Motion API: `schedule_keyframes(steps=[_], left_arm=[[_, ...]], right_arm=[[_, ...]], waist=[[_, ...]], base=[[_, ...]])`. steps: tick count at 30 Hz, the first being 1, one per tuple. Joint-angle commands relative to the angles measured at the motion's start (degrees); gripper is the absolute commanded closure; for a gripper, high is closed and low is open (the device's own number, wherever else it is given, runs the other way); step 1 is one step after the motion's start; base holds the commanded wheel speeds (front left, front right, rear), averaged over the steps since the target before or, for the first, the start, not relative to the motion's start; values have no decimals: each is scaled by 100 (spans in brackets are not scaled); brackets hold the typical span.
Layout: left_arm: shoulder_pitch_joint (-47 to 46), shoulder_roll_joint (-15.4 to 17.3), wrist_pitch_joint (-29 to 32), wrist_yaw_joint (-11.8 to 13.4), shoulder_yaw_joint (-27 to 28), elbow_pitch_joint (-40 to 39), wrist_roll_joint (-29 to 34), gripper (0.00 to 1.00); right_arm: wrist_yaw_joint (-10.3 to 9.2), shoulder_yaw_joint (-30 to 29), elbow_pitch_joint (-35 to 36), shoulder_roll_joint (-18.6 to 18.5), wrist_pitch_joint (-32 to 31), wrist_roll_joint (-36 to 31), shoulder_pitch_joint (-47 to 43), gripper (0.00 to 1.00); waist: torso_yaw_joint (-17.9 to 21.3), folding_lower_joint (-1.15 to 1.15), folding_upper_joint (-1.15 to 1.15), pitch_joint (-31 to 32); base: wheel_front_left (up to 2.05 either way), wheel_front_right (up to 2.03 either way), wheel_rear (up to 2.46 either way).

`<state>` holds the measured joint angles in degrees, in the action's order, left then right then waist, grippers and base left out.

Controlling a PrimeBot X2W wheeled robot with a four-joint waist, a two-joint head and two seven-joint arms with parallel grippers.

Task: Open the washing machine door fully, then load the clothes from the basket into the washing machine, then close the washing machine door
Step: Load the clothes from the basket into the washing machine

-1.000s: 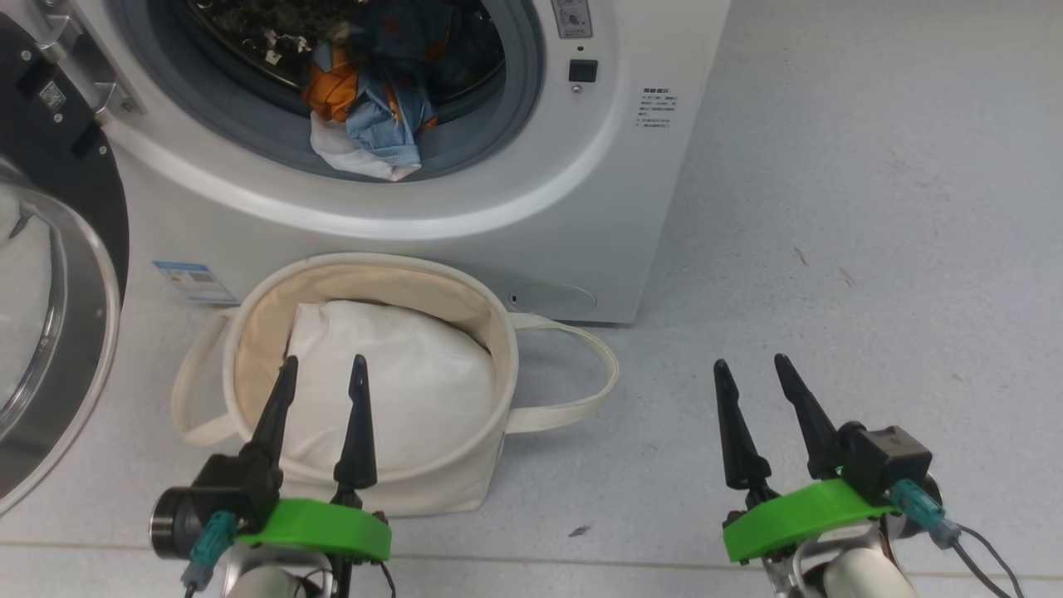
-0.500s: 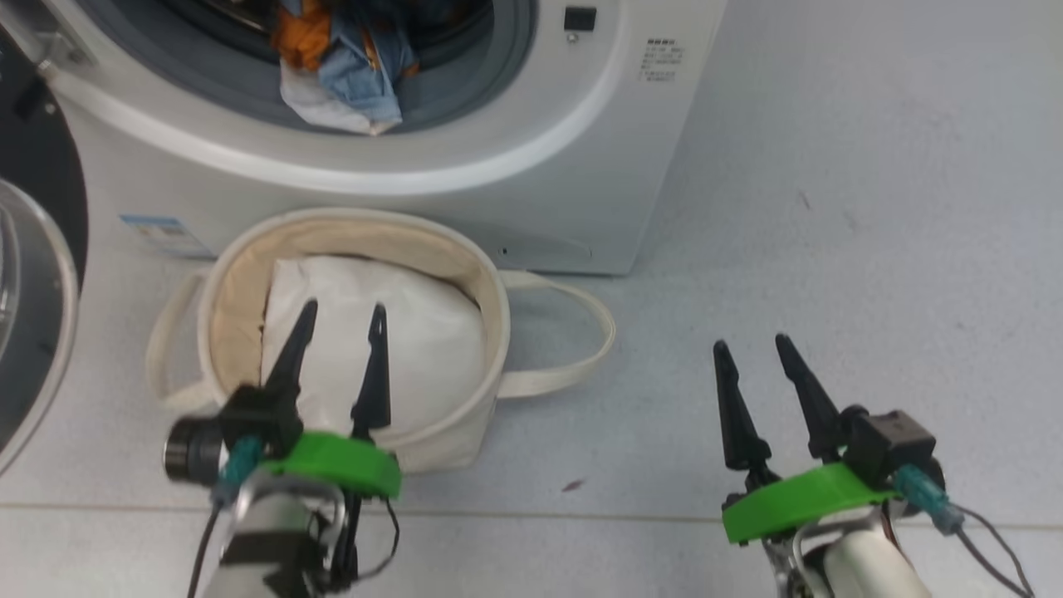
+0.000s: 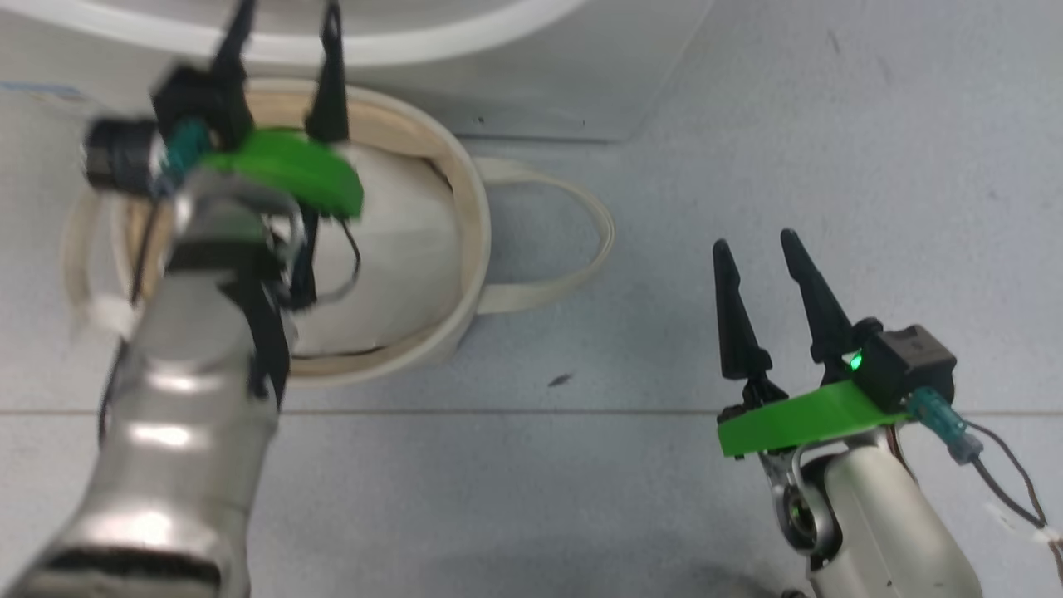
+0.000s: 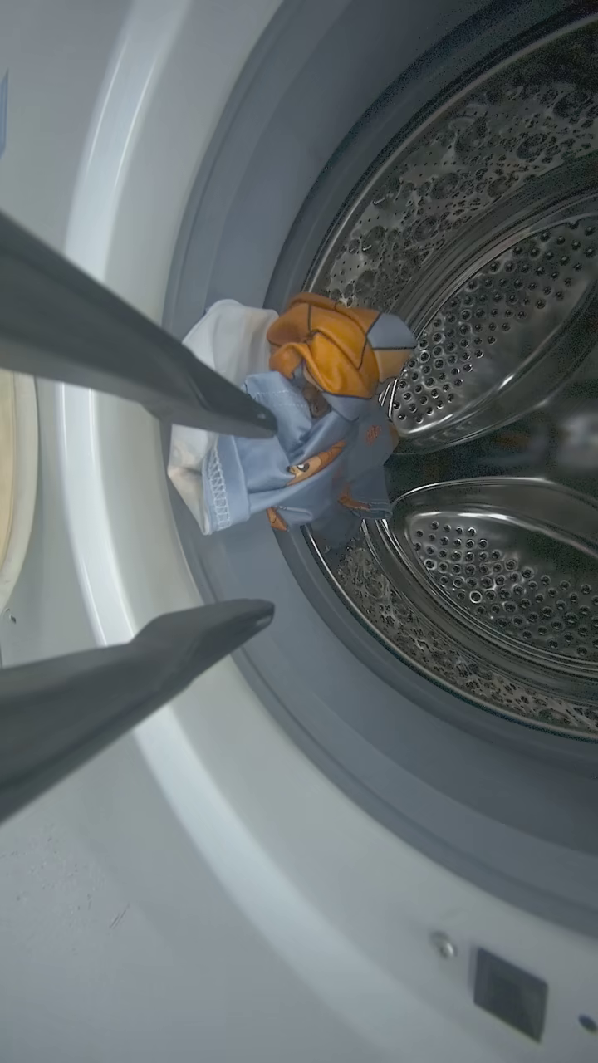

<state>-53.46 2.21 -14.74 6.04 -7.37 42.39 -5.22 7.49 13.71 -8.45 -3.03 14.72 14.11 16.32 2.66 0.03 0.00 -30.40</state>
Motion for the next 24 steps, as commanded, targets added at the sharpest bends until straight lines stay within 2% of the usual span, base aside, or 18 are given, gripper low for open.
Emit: schedule_keyframes(steps=[1,5,12,19,24], left_arm=[[-491,237,-26,13,153,149,38,0],[-1400,303,8,84,30,889,197,0],[-2532,353,264,402,-54,2037,325,0],[-3076,419,502,621,-147,2724,401,0],[-3274,502,800,939,-298,2980,546,0]], right_arm=[[0,116,207,15,28,-48,80,0],[0,162,226,15,28,-13,232,0],[0,225,236,15,28,108,386,0],[0,301,227,15,28,203,446,0],[0,324,231,15,28,245,446,0]], waist=[[74,-3,0,-441],[147,-3,0,-669],[307,-3,0,-884],[457,-3,0,-944],[525,-3,0,-959]], base=[[0,0,0],[0,0,0],[0,0,0],[0,0,0],[0,0,0]])
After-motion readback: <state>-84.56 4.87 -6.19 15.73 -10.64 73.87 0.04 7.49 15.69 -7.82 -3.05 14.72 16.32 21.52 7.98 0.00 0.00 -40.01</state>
